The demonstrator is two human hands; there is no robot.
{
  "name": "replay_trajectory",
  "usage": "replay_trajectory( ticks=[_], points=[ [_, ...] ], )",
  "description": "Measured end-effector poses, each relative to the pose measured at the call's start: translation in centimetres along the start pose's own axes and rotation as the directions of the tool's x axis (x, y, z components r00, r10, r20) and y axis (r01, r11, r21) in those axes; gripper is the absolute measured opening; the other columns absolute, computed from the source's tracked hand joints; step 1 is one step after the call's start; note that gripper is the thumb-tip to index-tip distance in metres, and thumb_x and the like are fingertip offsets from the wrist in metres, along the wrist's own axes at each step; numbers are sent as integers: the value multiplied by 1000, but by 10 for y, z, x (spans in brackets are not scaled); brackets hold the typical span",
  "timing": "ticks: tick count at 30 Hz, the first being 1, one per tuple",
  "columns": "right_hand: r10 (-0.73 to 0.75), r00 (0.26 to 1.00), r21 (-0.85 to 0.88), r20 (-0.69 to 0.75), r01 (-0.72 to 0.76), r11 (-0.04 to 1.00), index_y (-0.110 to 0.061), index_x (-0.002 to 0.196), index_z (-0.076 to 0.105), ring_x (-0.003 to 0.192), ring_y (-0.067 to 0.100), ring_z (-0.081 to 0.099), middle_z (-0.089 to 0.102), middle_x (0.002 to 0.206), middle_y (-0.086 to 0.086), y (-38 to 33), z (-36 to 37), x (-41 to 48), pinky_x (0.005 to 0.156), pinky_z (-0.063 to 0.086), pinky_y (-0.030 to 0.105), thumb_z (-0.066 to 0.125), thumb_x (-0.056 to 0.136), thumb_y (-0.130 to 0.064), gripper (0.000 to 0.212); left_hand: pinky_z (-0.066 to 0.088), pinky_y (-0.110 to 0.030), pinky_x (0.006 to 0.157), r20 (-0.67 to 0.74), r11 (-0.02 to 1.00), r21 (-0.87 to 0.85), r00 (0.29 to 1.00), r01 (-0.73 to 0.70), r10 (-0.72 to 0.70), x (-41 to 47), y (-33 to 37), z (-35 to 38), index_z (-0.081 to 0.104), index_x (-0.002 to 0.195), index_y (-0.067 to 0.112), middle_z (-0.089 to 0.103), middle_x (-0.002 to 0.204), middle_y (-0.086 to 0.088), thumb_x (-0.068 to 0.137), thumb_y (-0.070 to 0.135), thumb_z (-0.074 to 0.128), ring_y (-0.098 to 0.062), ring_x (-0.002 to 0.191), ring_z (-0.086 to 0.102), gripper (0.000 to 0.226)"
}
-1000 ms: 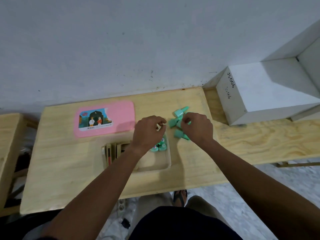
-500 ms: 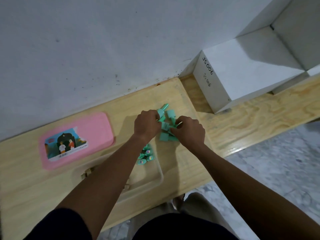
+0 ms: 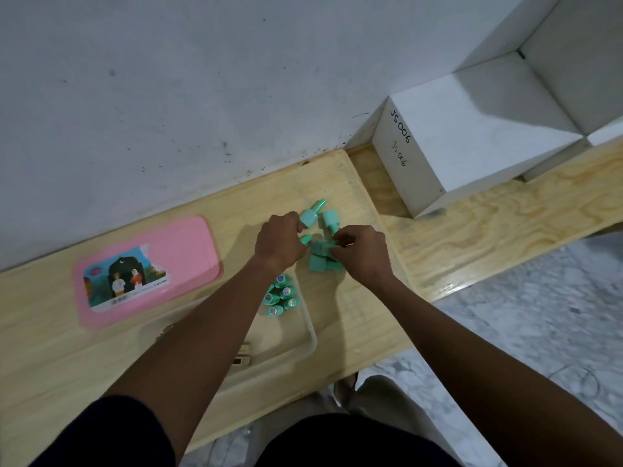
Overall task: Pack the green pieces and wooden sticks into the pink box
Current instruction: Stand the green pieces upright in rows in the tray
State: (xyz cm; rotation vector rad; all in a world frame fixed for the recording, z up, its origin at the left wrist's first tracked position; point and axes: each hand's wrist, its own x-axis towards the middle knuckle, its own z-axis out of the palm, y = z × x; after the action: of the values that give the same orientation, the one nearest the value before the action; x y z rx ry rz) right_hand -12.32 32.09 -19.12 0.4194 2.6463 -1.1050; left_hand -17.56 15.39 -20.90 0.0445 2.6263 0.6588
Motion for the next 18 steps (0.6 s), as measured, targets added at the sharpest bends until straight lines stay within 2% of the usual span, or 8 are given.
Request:
replay_trajectory(
  ticks=[2,4,7,9,11,13,16,18],
  points=[
    [43,999,81,-22,-41,996,-15,100,77,82,12,67,75,93,2,-1,-5,-1,66,50,17,80,75,-19,25,53,-34,79,-9,1000,-4,1000,-15,15,-5,-3,-2,68,107,23,71,100,-7,70,17,71,-28,94,66,38],
    [86,996,173,-24,-81,982,-17,97,78,80,7,68,74,90,-2,-4,-12,-3,62,50,12,82,75,-18,23,55,-34,81,-40,999,-38,999,-31,29,-13,-3,-11,71,115,21,73,101,-9,73,13,69,-27,95,67,43],
    [85,996,281,-8,-80,956,-19,90,78,73,1,67,74,82,-7,-11,-24,-11,59,50,9,83,73,-17,18,53,-26,82,-152,982,-185,988,-42,14,-29,-1,-34,75,109,15,76,99,-7,77,11,75,-20,92,69,33],
    [34,999,301,-15,-28,953,-19,88,79,69,-1,66,74,78,-8,-17,-33,-18,57,44,6,83,72,-17,16,49,-12,76,-218,948,-313,976,-60,-10,-44,0,-51,75,107,11,76,98,-5,77,11,78,-12,87,69,30],
    [-36,999,296,-12,38,955,-19,88,80,68,-1,66,75,78,-7,-24,-42,-25,59,45,9,83,71,-17,17,40,1,61,-261,914,-399,965,-69,-41,-64,0,-64,75,108,10,75,96,-3,80,13,77,3,75,63,29],
    [-93,996,284,13,85,955,-18,89,81,69,4,68,76,80,-4,-31,-49,-34,60,48,13,82,72,-14,17,37,0,53,-291,883,-461,955,-86,-59,-86,-3,-71,74,109,10,73,90,0,82,15,76,14,58,56,27],
    [-170,983,257,65,148,955,-20,86,80,69,5,70,77,82,-3,-40,-55,-50,60,52,17,79,72,-11,16,40,1,60,-341,877,-469,937,-106,-69,-120,-11,-74,76,107,13,73,93,3,81,18,77,14,65,58,26],
    [-235,965,239,117,202,950,-21,85,80,76,8,72,77,84,-4,-43,-56,-61,69,57,24,79,72,-13,15,41,0,64,-359,882,-462,929,-88,-95,-140,-19,-70,77,103,16,74,92,5,79,21,80,12,70,60,25]
  ],
)
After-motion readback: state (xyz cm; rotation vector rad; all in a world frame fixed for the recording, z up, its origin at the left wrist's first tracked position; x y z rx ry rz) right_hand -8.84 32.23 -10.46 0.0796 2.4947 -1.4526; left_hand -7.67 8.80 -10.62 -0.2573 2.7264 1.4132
